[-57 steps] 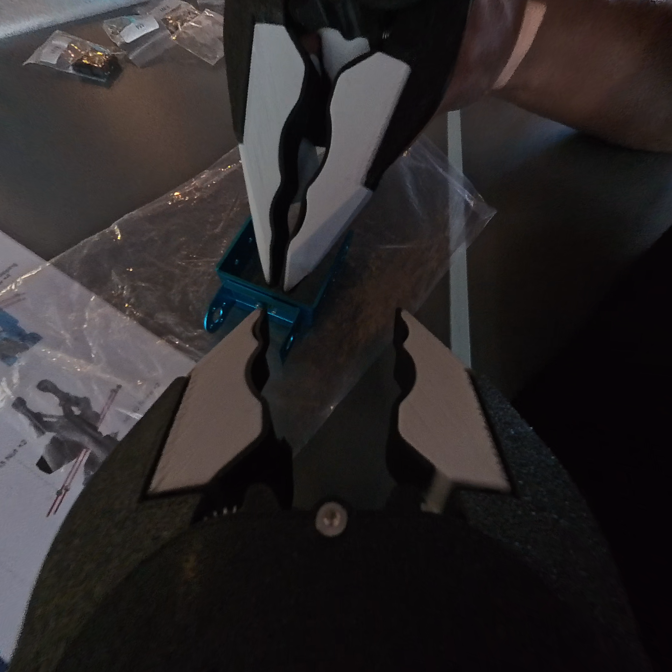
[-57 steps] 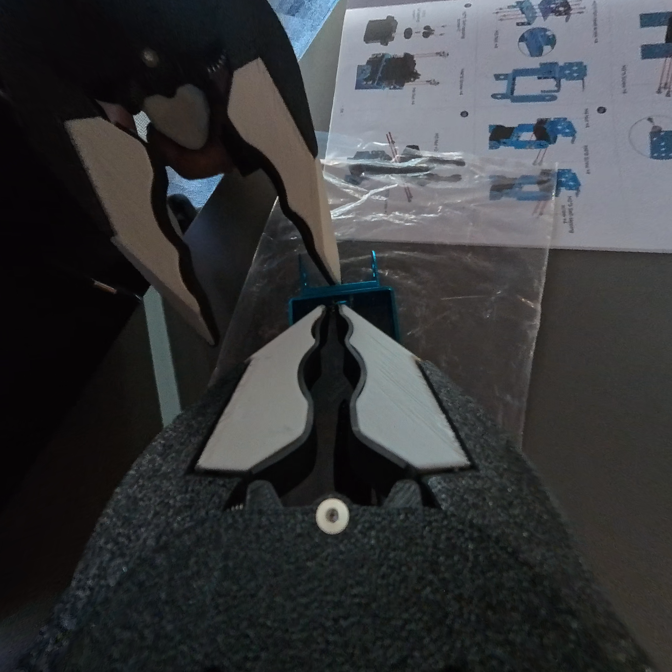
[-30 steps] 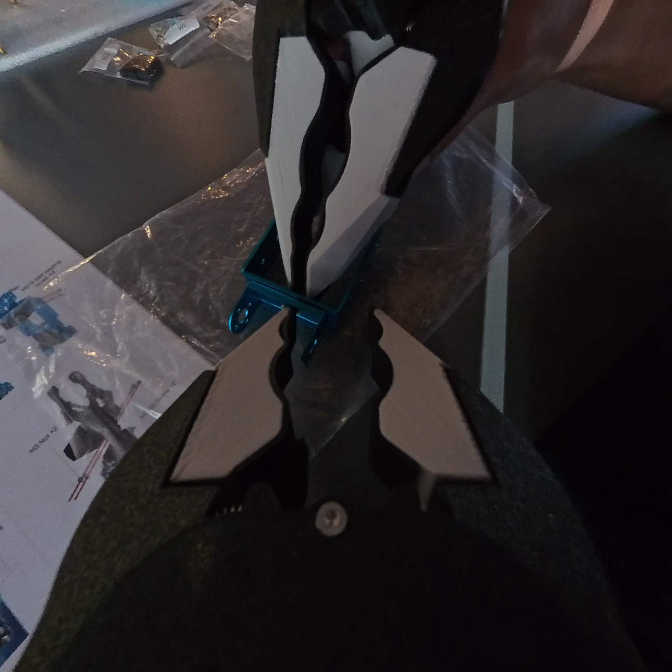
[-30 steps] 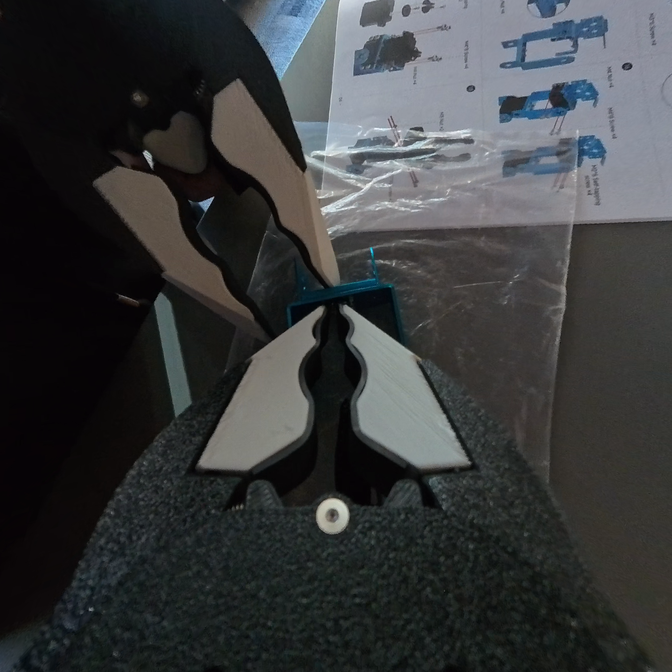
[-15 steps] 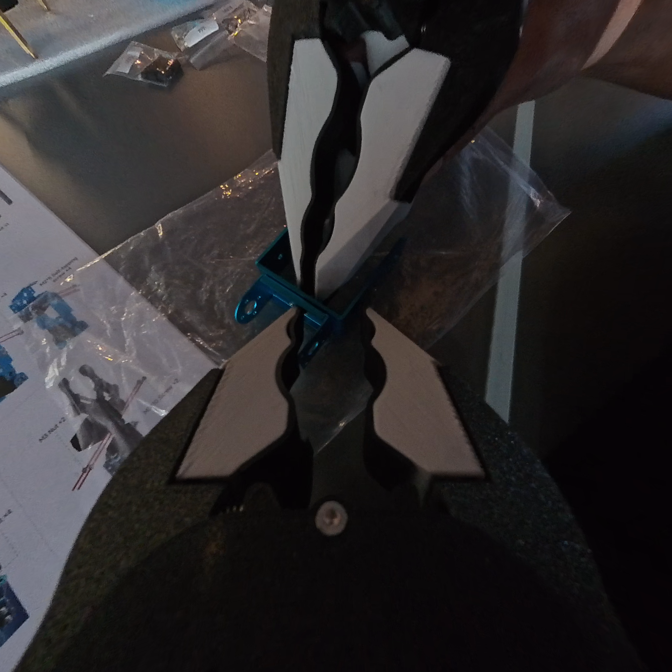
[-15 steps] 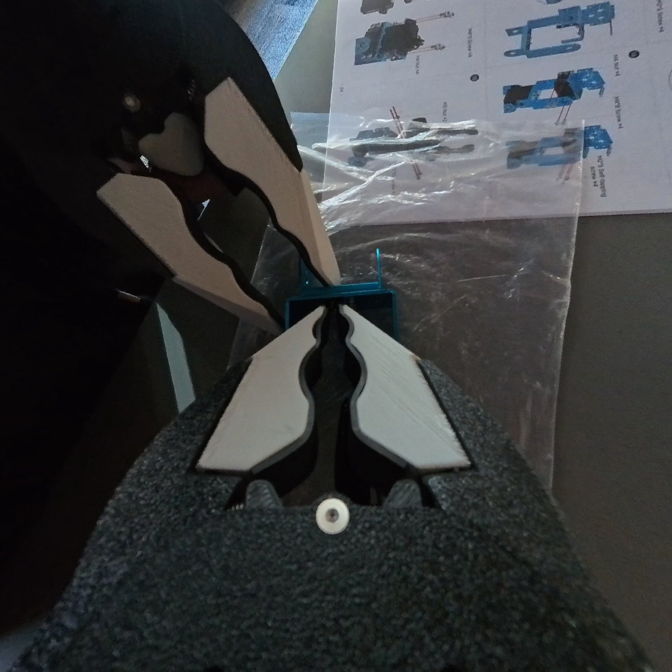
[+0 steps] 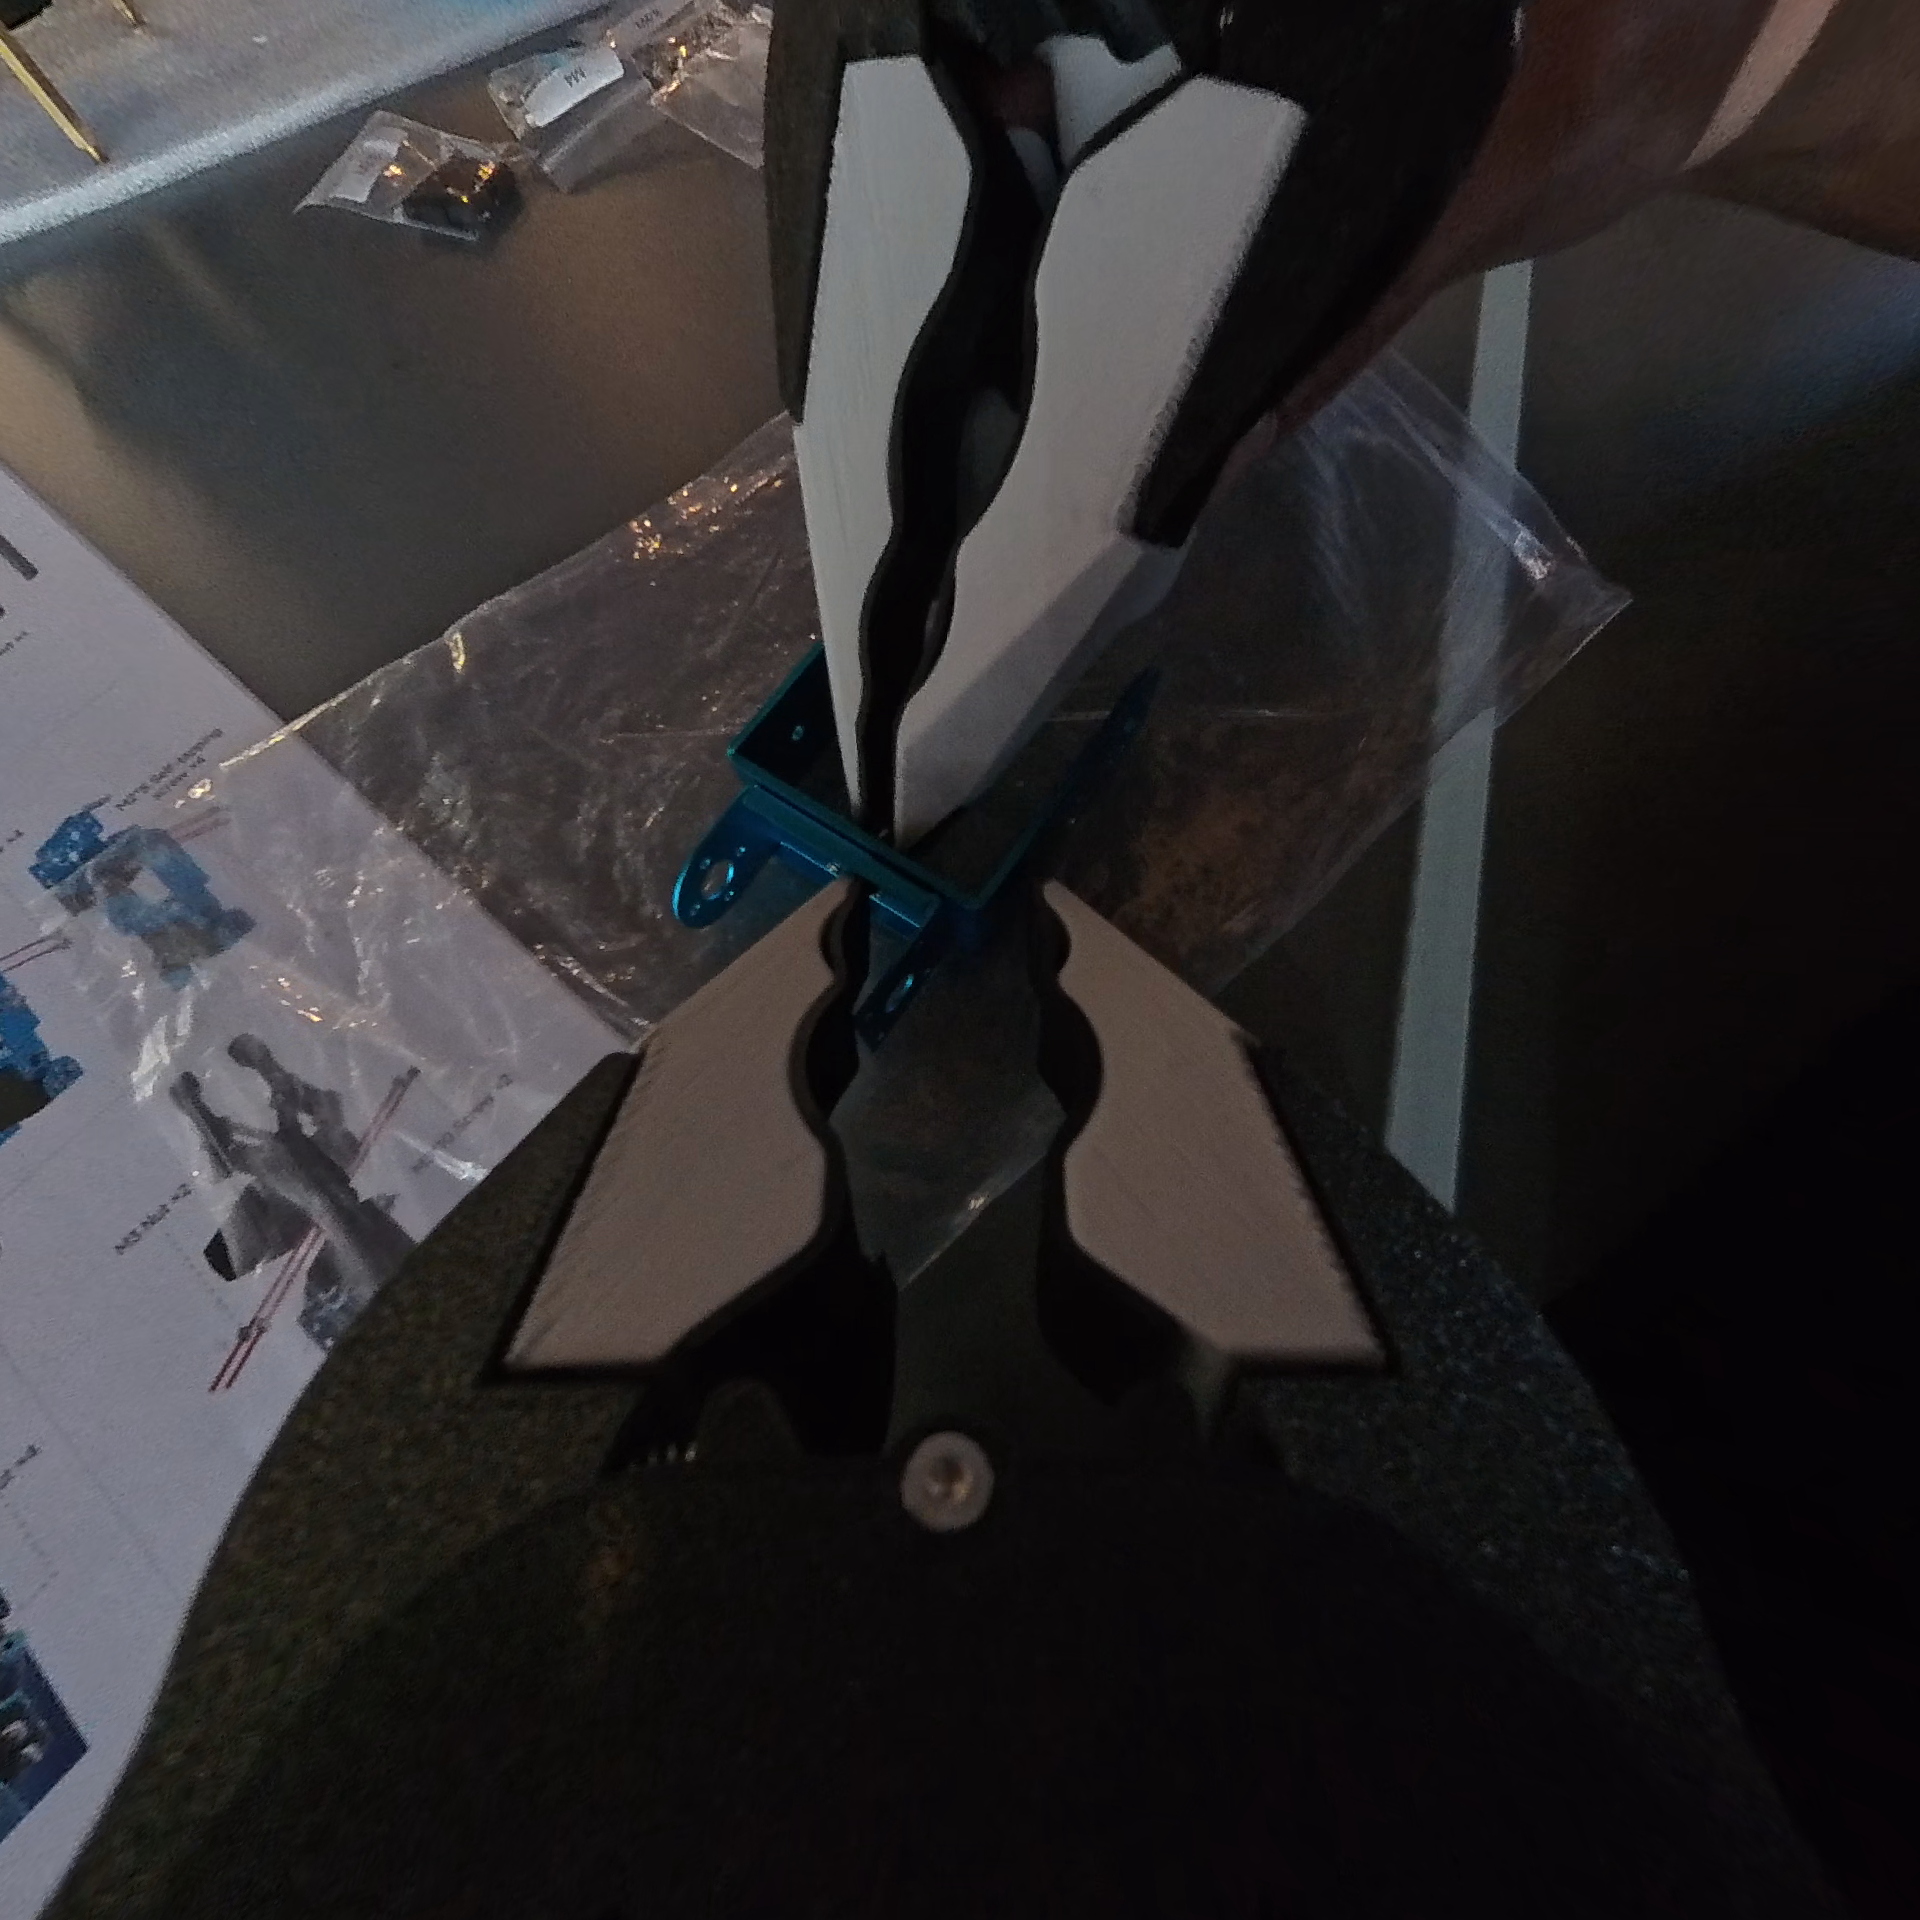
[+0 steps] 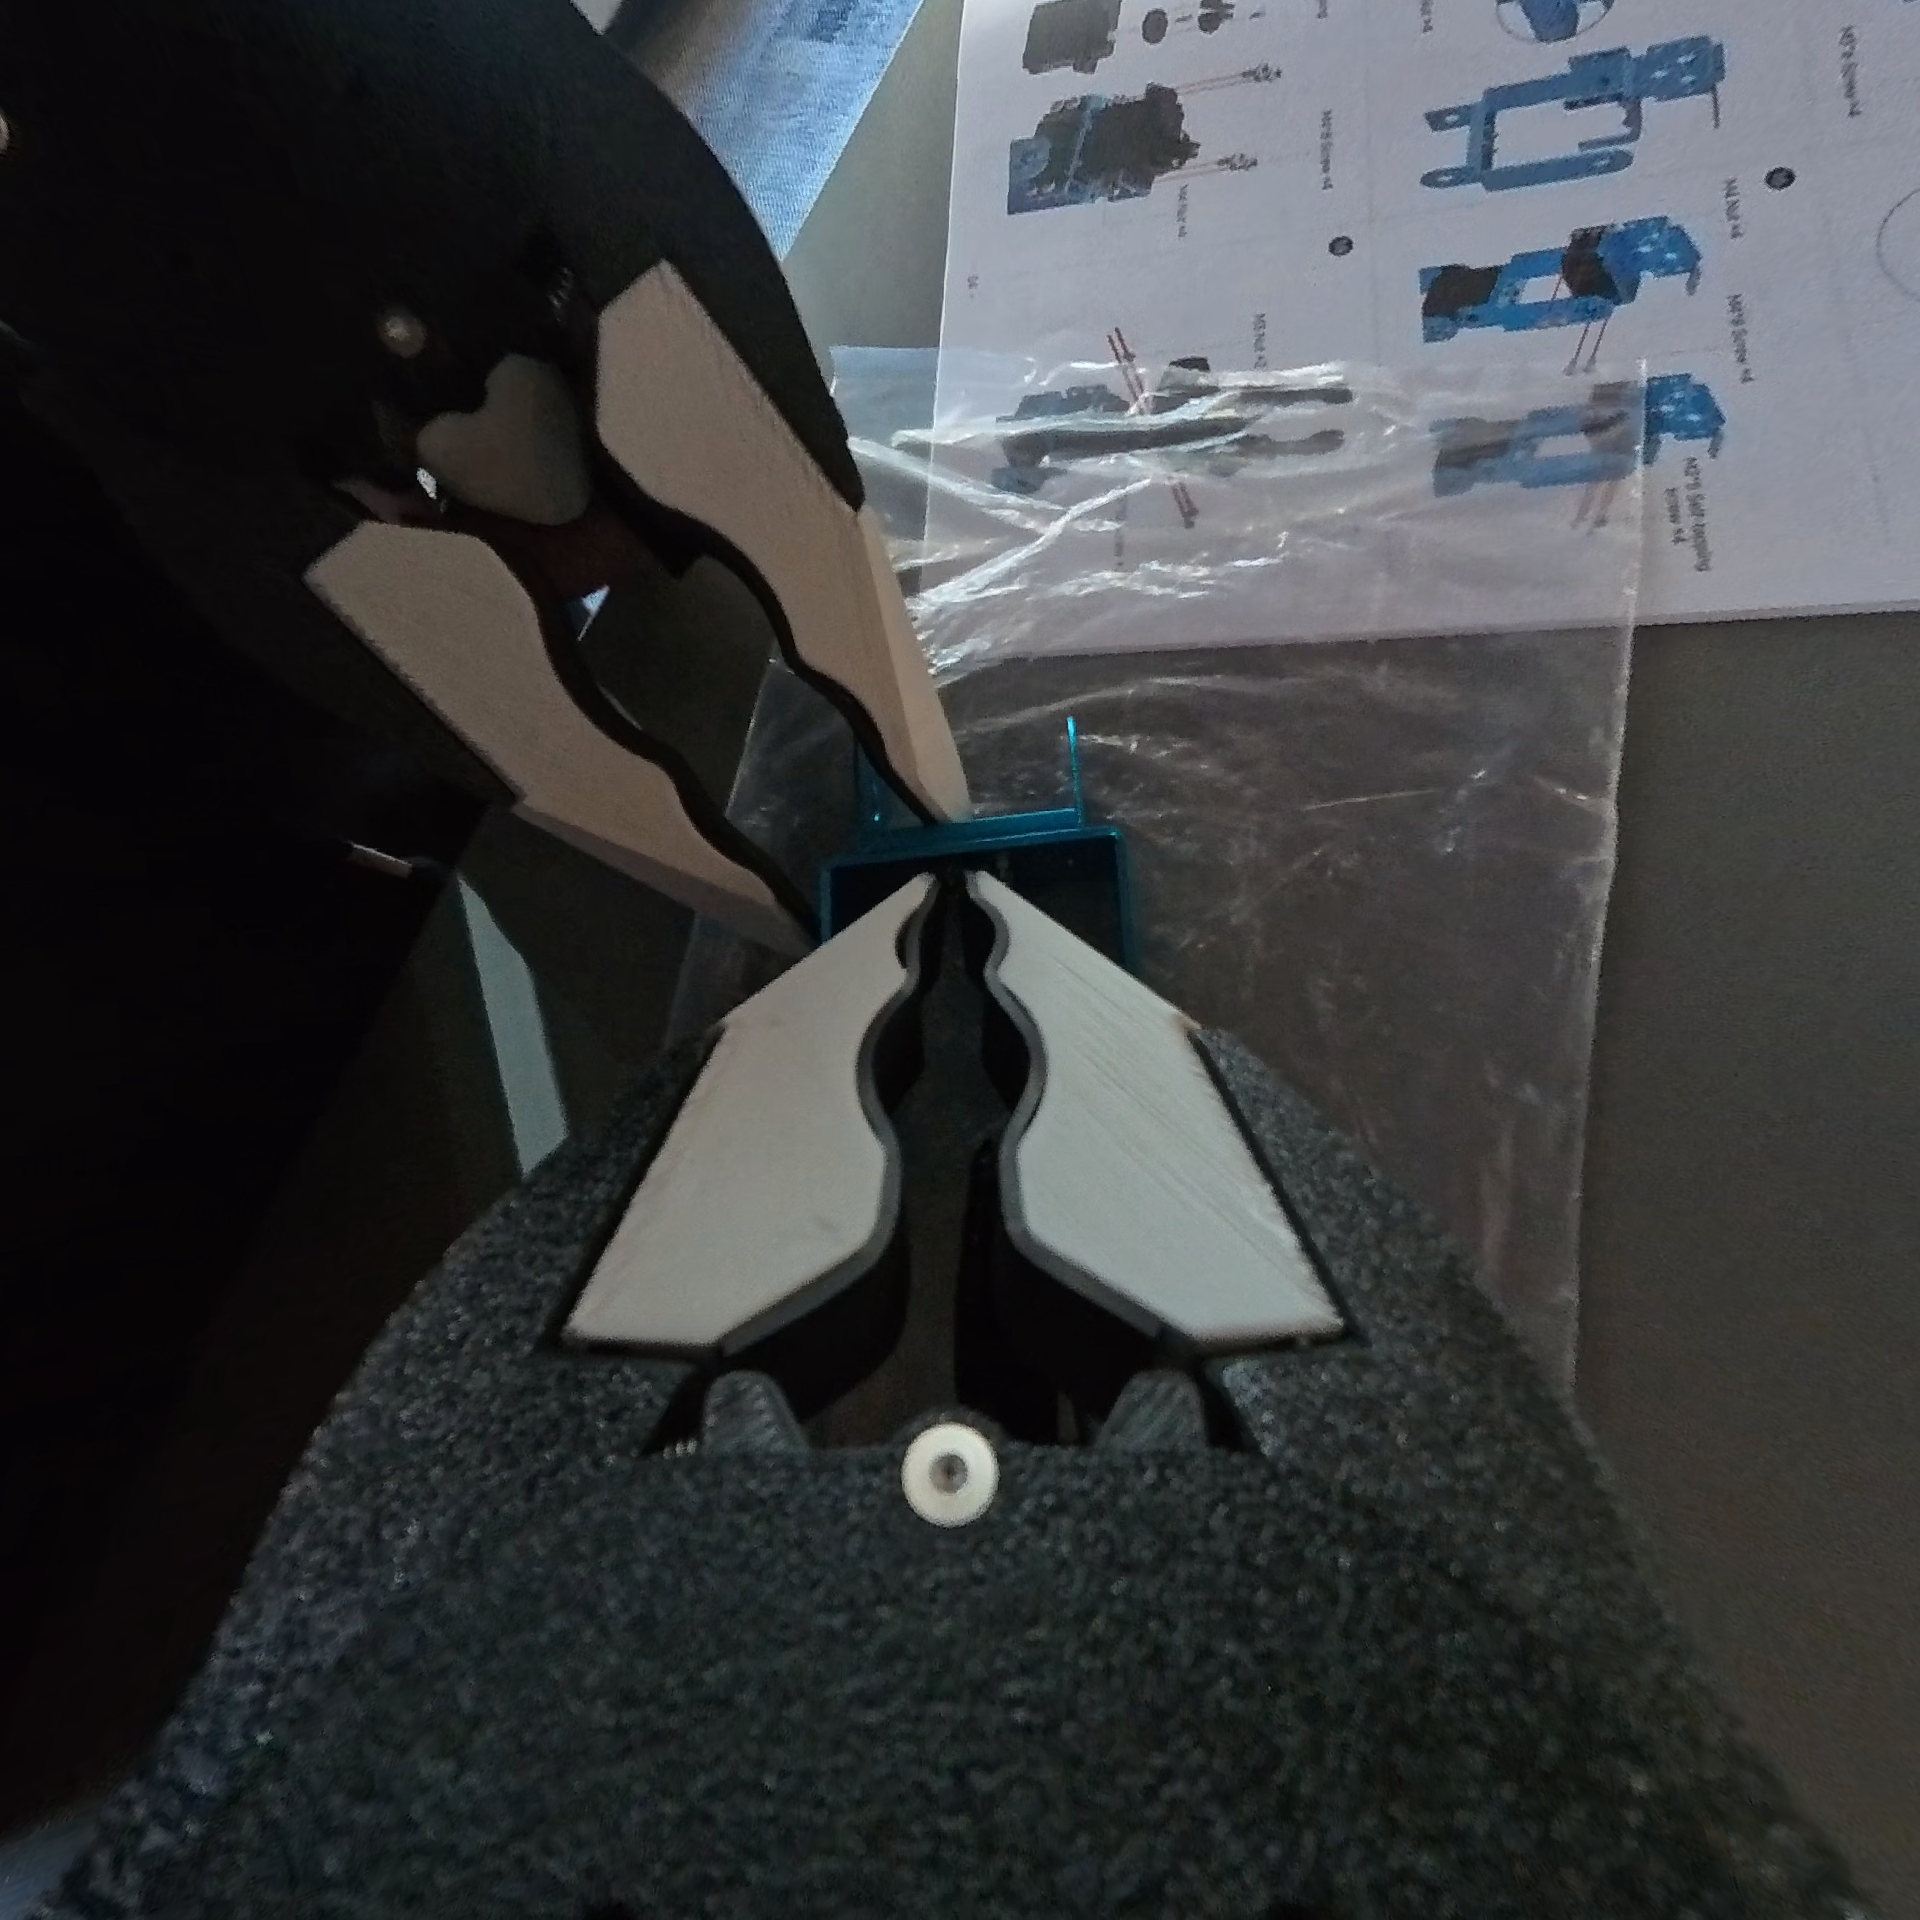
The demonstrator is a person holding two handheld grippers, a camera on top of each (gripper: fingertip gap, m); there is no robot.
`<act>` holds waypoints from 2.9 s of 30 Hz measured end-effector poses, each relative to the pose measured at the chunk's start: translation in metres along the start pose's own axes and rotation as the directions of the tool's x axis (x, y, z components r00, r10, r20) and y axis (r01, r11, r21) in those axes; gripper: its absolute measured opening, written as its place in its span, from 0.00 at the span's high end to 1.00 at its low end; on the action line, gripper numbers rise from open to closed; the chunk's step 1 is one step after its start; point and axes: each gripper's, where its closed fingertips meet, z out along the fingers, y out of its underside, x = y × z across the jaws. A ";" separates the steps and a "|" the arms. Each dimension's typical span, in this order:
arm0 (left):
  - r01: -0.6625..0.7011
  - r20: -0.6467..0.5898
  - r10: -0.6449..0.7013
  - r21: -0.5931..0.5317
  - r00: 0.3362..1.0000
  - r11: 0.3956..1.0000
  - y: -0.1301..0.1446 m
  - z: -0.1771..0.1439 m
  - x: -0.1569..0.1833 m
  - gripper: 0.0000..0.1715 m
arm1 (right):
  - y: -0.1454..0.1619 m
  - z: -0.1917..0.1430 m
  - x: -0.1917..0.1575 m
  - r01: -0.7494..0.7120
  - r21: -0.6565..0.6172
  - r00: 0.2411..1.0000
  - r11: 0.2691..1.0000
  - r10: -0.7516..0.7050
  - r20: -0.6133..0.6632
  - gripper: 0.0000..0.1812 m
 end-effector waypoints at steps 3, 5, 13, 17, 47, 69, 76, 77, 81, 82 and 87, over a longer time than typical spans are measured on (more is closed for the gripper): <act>-0.003 0.004 0.003 0.001 1.000 1.000 0.000 0.000 0.000 0.83 | -0.001 0.000 0.000 -0.018 0.007 1.000 1.000 0.018 0.004 0.99; -0.001 0.006 0.001 0.001 1.000 1.000 0.000 0.000 0.000 0.83 | -0.001 0.000 0.000 -0.037 0.008 0.999 0.999 0.037 0.008 0.99; -0.001 0.013 0.001 0.003 1.000 1.000 0.000 0.001 0.000 0.83 | 0.001 0.000 -0.004 -0.098 0.010 0.994 0.995 0.097 0.049 0.94; -0.005 0.018 0.005 0.001 1.000 1.000 0.000 0.001 0.000 0.83 | 0.002 0.000 -0.005 -0.109 0.006 0.993 0.994 0.108 0.052 0.94; -0.031 0.029 0.031 -0.002 0.999 1.000 0.001 0.000 0.001 0.84 | -0.001 -0.001 -0.001 -0.122 0.028 0.992 0.992 0.121 0.030 0.97; -0.031 0.028 0.031 -0.001 0.999 1.000 0.001 -0.001 0.001 0.84 | -0.012 -0.024 0.007 -0.015 0.091 1.000 0.996 0.017 -0.017 0.87; -0.034 0.027 0.034 0.002 0.999 0.999 0.002 -0.001 0.001 0.84 | -0.007 -0.011 0.011 0.071 0.033 0.997 0.997 -0.070 -0.036 0.79; -0.032 0.026 0.032 0.004 0.999 0.999 0.002 -0.001 0.001 0.84 | -0.005 -0.009 0.012 0.072 0.021 0.997 0.997 -0.071 -0.032 0.78; -0.036 0.028 0.036 0.005 0.999 0.999 0.002 -0.001 0.001 0.84 | -0.005 -0.008 0.014 0.169 -0.006 0.980 0.986 -0.169 -0.103 0.77; -0.036 0.027 0.036 0.005 0.999 0.999 0.002 -0.001 0.001 0.84 | -0.005 -0.007 0.013 0.179 -0.017 0.978 0.984 -0.180 -0.105 0.77; -0.042 0.028 0.042 0.005 0.999 0.999 0.001 -0.001 0.001 0.84 | 0.001 0.000 0.014 0.174 -0.067 0.979 0.982 -0.180 -0.095 0.77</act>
